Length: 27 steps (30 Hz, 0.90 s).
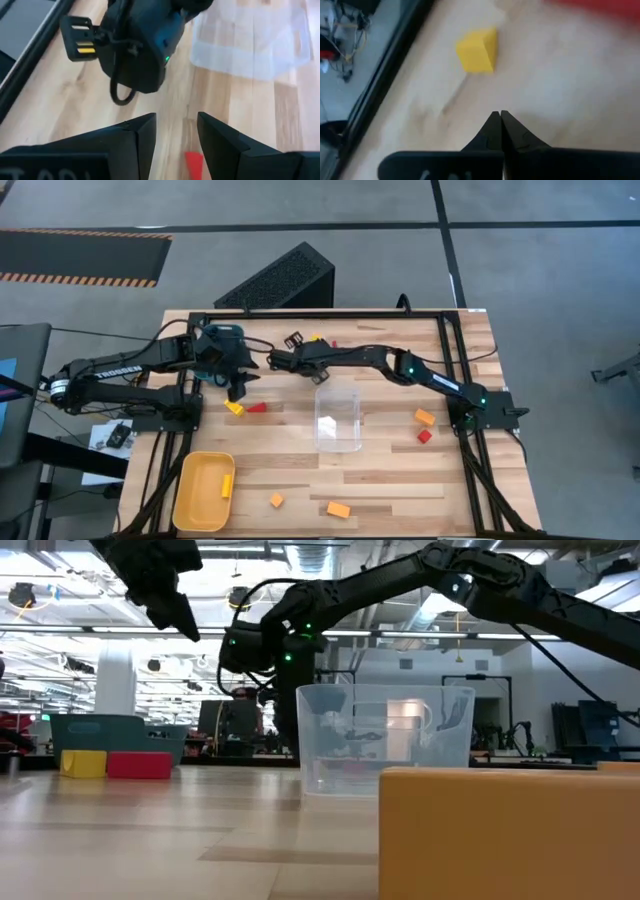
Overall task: Sort & place blocks by color
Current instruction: Put the top yellow block into the yellow bin
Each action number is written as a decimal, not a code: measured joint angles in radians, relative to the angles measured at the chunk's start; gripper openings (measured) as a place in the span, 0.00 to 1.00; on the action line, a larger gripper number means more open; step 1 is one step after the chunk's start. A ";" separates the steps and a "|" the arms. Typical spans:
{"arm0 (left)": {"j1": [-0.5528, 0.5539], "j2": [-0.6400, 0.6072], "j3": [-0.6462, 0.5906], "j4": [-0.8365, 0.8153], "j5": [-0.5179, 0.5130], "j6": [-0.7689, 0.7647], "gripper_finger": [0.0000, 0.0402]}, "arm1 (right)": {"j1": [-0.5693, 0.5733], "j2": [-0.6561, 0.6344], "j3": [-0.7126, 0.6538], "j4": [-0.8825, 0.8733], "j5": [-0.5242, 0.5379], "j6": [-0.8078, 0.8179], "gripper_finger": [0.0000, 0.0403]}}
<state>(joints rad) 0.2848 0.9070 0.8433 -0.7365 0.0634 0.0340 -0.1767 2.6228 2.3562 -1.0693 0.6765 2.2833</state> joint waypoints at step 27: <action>0.000 0.004 0.000 -0.029 -0.068 0.103 0.33 | -0.105 0.000 0.000 0.077 -0.034 -0.004 0.02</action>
<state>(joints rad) 0.2852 0.9108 0.8429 -0.7656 -0.0045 0.1372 -0.2812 2.6228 2.3562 -0.9922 0.6424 2.2798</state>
